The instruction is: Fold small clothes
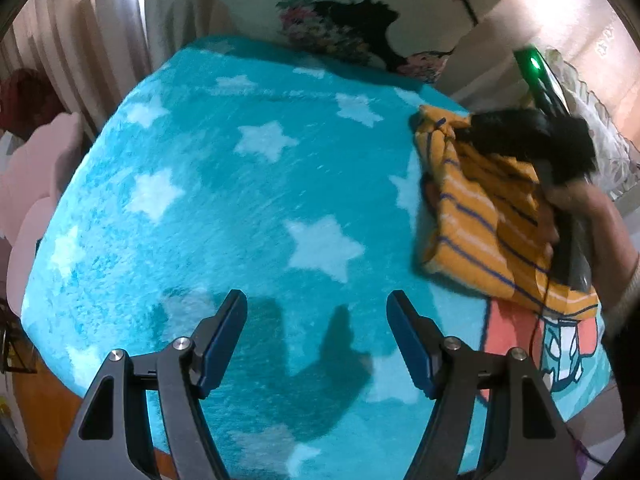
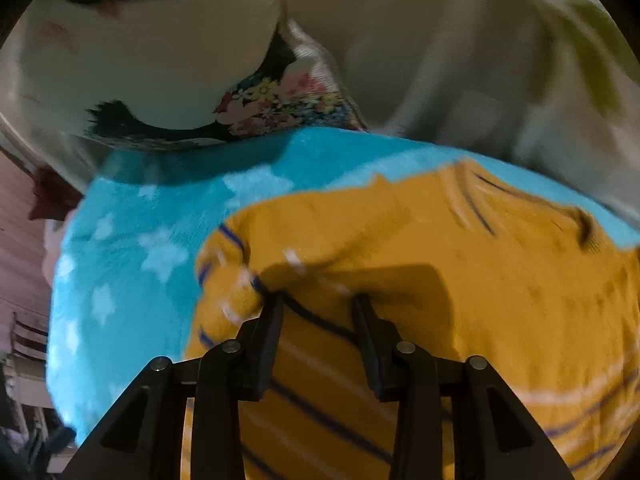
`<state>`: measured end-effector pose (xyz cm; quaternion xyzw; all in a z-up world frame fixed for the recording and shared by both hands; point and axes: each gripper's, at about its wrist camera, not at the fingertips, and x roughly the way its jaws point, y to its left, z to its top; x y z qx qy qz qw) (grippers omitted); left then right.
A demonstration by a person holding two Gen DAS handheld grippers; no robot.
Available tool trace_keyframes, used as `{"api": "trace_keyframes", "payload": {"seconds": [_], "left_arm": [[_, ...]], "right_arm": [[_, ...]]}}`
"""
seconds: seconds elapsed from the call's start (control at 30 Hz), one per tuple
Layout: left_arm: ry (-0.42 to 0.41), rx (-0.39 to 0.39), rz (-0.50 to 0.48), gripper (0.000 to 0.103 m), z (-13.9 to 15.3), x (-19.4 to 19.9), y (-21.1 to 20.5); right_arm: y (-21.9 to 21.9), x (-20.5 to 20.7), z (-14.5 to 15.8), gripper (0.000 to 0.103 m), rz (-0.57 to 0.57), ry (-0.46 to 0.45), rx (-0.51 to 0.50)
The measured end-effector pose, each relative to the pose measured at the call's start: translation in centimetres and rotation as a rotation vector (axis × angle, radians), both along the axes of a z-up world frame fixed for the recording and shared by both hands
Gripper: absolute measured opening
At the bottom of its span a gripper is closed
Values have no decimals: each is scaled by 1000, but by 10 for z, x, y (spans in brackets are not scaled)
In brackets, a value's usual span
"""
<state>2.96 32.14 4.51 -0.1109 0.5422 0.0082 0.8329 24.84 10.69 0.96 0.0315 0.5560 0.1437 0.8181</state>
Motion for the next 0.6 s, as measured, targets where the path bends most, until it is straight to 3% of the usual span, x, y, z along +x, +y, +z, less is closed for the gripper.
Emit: {"api": "trace_keyframes", "payload": {"seconds": [0.13,0.27,0.43,0.6], "left_arm": [[17,-46,11,71,-8,5,10],[20,-73,15,71,-10,15,13],[31,-85,-4,71,-14,27,8],[44,-78,-28,71,-17,34,0]], "right_arm": [[20,19,-3,44,21,-5,-63],[10,27,4,50,0,46,-3],[8,-2,32,67,7,29,35],[34,-33,22,68,75,58,-13]]}}
